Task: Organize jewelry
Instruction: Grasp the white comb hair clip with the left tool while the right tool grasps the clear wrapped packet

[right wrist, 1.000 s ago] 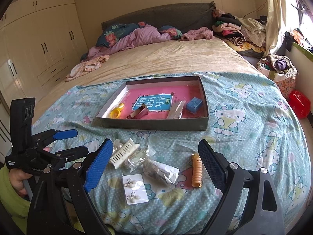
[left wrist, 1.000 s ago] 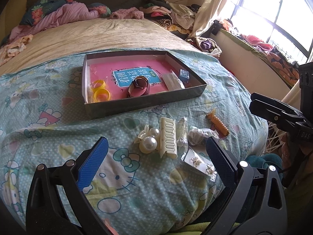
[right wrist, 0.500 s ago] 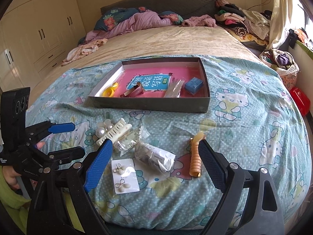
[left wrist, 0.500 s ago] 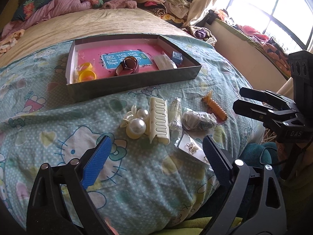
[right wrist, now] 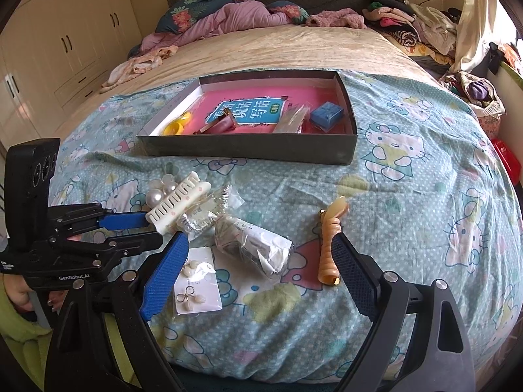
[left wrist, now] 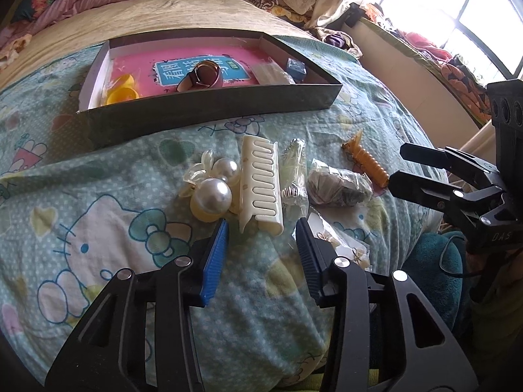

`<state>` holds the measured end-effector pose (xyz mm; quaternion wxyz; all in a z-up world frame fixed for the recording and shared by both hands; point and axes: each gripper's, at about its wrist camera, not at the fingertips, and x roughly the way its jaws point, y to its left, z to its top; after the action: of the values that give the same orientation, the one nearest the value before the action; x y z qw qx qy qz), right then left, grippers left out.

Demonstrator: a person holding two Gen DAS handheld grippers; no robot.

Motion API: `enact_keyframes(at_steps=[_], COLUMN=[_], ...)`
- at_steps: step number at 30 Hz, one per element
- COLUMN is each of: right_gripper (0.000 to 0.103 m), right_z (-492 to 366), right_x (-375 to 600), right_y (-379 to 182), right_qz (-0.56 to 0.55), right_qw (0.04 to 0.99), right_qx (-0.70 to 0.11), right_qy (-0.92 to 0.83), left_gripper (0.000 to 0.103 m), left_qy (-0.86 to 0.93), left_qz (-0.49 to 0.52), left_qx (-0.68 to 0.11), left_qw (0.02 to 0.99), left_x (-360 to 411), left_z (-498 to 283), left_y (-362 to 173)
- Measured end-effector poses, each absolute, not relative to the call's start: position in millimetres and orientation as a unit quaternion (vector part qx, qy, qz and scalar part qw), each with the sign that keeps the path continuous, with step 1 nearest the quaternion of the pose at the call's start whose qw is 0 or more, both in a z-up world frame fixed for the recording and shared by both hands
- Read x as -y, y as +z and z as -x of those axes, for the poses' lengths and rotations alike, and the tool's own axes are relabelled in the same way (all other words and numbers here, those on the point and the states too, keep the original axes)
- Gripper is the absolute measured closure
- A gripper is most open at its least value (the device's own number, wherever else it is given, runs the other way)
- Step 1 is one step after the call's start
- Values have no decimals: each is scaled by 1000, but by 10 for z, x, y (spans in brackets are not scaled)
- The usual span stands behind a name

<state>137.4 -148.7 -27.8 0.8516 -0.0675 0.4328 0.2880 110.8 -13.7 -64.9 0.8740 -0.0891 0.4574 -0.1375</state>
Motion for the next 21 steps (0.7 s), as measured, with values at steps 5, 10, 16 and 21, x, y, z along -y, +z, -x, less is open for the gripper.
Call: enact_keyframes(at_steps=[5,10,16,21], right_gripper=[15,15,15,17], right_z=[-1409,-1454,-1506,-1550], right_x=[1466,1411,1271,1124], right_y=[-363,-494,-686,-763], right_qz=[80,107,159,187], right_qw=[847,839,827,814], right_qx=[-441,-451,-460,-464], right_qy=[285,283,282,296], left_gripper=[80,80,80,80], left_qy=[-135,-134,-132,-132], left_qz=[78,79,82,85], left_qx=[-454,-455,-454,-454], left_qw=[877,877,878,877], left_x=[173,184,171,158], left_z=[-1204,-1295,-1356,-1381], left_y=[-684,-707,-716,-734])
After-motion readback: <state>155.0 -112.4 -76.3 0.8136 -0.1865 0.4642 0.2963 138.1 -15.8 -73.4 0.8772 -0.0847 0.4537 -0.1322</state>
